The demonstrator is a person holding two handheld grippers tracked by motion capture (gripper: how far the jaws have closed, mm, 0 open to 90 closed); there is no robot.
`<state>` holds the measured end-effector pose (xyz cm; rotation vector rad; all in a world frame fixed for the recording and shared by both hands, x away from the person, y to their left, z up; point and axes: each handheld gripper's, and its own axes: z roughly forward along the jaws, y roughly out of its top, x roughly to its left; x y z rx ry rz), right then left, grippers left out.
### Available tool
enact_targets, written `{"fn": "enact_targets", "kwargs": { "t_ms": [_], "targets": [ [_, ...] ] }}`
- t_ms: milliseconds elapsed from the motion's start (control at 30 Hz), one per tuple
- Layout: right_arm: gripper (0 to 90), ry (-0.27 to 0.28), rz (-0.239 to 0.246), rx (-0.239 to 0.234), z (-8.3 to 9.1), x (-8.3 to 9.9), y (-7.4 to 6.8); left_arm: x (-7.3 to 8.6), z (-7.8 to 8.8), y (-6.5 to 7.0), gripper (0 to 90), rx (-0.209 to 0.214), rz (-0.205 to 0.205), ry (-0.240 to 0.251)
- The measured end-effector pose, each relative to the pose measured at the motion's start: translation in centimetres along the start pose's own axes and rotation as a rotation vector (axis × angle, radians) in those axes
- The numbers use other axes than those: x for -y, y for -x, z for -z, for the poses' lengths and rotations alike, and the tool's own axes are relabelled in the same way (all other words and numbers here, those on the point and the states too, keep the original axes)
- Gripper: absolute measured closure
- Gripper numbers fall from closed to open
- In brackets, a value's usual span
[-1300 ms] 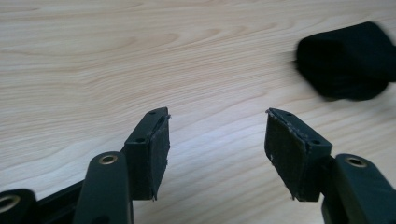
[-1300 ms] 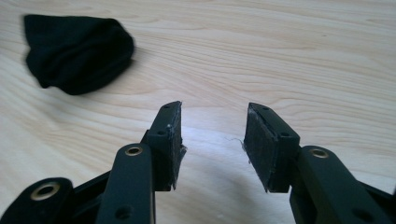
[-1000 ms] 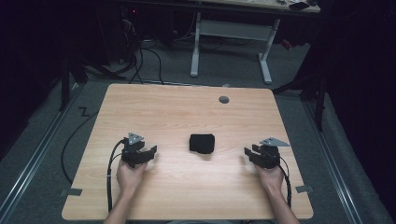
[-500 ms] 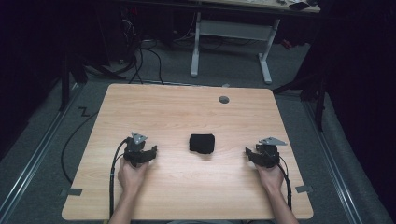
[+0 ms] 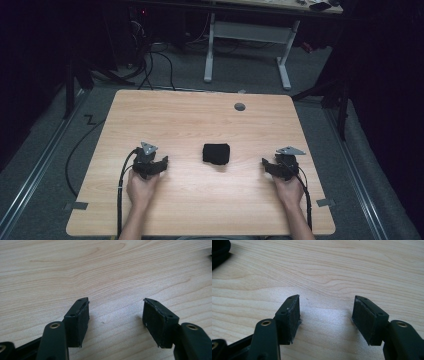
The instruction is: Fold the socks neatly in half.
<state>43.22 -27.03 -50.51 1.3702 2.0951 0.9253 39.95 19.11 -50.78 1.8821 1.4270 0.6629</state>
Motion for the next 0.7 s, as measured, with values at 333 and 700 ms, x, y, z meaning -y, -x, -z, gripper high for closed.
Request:
{"fn": "enact_targets", "kwargs": {
  "t_ms": [333,700],
  "targets": [
    [39.1,0.001,0.000,0.000,-0.10,-0.09,-0.07,0.09,0.11,-0.14,39.3,0.015,0.011,0.005],
    [37.4,-0.001,0.003,-0.012,-0.11,-0.10,-0.08,0.10,0.13,-0.24,39.6,0.019,0.021,0.008]
  ]
}}
